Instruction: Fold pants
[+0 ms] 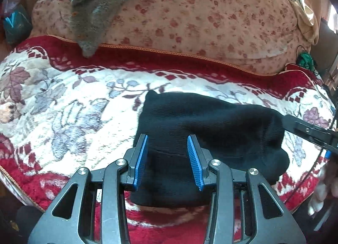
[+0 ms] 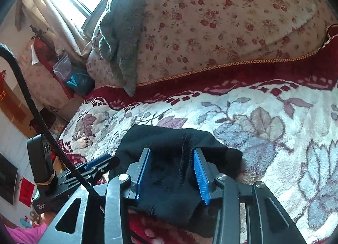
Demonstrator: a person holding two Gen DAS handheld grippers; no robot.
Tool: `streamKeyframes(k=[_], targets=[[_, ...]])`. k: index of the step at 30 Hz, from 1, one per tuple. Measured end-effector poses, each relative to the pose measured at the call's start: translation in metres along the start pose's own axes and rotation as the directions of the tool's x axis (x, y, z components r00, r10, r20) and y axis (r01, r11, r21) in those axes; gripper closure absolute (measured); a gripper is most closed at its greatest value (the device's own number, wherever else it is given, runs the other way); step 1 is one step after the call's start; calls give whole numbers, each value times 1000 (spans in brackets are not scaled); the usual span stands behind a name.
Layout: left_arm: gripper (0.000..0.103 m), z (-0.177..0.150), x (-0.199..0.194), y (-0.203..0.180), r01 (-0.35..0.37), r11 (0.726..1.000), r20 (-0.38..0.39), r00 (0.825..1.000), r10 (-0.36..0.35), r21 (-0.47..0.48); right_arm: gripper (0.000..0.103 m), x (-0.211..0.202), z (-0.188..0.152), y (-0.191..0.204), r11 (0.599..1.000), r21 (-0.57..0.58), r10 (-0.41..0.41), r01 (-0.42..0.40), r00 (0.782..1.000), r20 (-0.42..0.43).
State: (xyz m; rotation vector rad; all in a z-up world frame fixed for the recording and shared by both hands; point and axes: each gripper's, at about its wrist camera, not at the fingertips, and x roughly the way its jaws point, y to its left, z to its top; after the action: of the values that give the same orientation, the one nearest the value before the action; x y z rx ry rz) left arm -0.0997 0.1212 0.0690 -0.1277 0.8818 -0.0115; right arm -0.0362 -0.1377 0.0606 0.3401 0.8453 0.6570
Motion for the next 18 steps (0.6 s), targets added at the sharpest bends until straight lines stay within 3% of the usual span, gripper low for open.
streamKeyframes(k=[4,8,11,18], targets=[[64,-1,1,5,-2,1000,-10,1000,2,-4,50,0,-2,-4,1000,25,-4,4,1000,-14],[47,-1,2,12,13,1000,-14,1000,-13,-25,46,3,-9,-13,999,39,-21,22,999,-45],[47,0,3,17,12,999,-21,1000,-13,-39,36,7,-16,-21,998,54,-20,24,997,-71],[47,1,10,28,-1,998,-36,999,-1,-61,36,10,-25,-40,994,105,-15,25,995,-99]])
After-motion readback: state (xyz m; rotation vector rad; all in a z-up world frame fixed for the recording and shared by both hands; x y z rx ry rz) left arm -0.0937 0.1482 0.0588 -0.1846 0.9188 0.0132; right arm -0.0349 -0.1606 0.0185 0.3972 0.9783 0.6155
